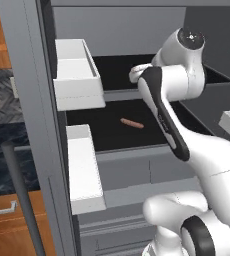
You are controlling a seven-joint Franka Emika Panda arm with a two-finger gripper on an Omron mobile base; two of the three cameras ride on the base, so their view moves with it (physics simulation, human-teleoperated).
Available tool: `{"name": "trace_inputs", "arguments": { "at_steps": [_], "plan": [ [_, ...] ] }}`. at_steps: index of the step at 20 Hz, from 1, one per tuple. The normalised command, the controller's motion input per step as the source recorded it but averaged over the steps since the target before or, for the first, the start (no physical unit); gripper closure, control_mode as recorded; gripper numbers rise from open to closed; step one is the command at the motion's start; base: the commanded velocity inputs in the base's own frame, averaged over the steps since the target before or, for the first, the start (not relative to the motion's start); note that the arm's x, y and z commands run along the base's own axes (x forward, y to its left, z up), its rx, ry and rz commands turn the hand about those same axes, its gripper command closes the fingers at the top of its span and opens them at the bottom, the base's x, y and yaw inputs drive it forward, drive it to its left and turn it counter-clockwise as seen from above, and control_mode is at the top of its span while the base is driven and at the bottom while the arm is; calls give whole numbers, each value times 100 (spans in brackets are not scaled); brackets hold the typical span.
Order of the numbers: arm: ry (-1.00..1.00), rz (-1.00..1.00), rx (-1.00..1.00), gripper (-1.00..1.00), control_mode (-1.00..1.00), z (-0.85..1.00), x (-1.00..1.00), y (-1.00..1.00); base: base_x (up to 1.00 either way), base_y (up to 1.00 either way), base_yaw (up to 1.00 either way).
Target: Retrieve the sausage and cheese from the fridge and place them on the cutting board on the counter.
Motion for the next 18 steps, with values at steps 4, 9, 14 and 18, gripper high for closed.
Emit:
{"name": "trace_inputs", "arguments": {
  "at_steps": [4,9,14,18],
  "plan": [
    [1,0,0,-100,-100,-13,58,30,0,0,0],
    [2,0,0,-100,-100,-2,73,-2,0,0,0],
    [0,0,0,-100,-100,-10,67,0,0,0,0],
    [0,0,0,-100,-100,-13,40,0,0,0,0]
  ]
}}
